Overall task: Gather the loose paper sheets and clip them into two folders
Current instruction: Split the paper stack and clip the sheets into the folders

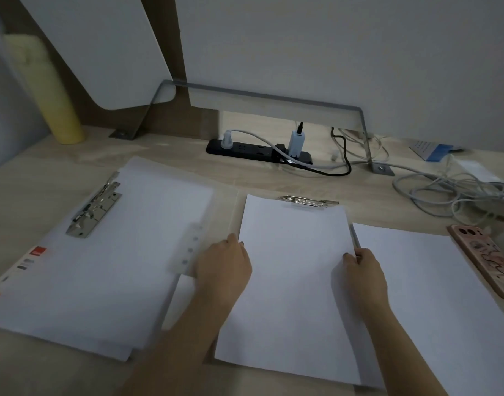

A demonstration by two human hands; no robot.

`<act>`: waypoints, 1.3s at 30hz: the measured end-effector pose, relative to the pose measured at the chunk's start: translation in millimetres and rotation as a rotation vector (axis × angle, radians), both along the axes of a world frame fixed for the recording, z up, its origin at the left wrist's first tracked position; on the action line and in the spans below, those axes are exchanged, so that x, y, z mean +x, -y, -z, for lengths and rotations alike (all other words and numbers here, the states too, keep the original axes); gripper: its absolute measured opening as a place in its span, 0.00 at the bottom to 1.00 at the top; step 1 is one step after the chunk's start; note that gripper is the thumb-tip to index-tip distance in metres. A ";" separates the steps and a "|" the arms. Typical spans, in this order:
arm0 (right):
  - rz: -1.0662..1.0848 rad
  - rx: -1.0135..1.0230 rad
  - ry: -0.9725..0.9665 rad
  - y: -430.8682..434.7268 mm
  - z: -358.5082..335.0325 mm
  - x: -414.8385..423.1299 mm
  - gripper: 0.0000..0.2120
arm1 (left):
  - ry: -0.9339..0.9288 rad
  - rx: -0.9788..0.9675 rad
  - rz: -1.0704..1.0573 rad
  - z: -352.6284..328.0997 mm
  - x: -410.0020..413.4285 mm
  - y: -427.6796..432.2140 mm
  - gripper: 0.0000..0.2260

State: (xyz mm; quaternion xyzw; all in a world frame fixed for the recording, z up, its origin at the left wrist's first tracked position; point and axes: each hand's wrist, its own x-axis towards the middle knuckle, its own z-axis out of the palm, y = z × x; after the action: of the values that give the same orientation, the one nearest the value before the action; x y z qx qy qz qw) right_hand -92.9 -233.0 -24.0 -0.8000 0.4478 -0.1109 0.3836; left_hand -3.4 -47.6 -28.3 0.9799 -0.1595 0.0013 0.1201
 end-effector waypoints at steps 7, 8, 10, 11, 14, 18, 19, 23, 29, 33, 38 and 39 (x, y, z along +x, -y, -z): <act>-0.006 -0.028 -0.021 -1.5 0.9 0.0 0.15 | 0.362 -0.006 -0.017 24.8 0.4 -3.0 0.09; -0.008 -0.032 -0.023 -1.9 0.9 0.2 0.15 | 0.382 -0.020 -0.019 28.1 1.3 -3.2 0.10; -0.012 -0.029 -0.019 -2.1 0.6 0.3 0.16 | 0.388 -0.038 -0.007 29.9 1.8 -3.6 0.11; -0.015 -0.027 -0.014 -2.6 0.2 0.3 0.16 | 0.385 -0.042 -0.004 29.4 1.5 -3.4 0.11; -0.020 -0.029 0.001 -5.6 -2.5 -0.3 0.17 | 0.394 -0.049 -0.005 30.5 1.7 -3.1 0.11; -0.027 -0.042 0.000 -8.1 -4.0 -0.6 0.18 | 0.400 -0.069 0.006 31.4 2.0 -4.0 0.12; -0.027 -0.043 -0.002 -8.1 -4.0 -0.5 0.18 | 0.400 -0.067 0.007 31.9 2.1 -4.5 0.12; -0.035 -0.055 -0.004 -8.0 -4.5 -0.4 0.18 | 0.405 -0.066 0.014 32.9 2.0 -4.1 0.11; -0.063 -0.166 -0.070 -12.6 -2.6 2.0 0.19 | 0.367 -0.109 -0.005 36.8 4.2 -2.4 0.13; -0.103 -0.378 -0.118 -21.3 7.5 2.9 0.19 | 0.376 -0.133 0.042 37.0 6.3 -2.2 0.14; -0.110 -0.351 -0.086 -16.6 8.9 5.0 0.18 | 0.176 -0.220 0.141 36.0 5.8 -6.8 0.18; -0.112 -0.340 -0.077 -14.8 8.6 4.9 0.18 | 0.183 -0.246 0.142 36.5 6.3 -7.2 0.19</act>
State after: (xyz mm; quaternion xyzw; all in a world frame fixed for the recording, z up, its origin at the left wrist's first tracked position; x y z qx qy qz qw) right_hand -88.0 -218.2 -32.6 -0.8807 0.3917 -0.1327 0.2311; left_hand 2.8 -40.3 -64.9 0.9399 -0.2372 0.1015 0.2238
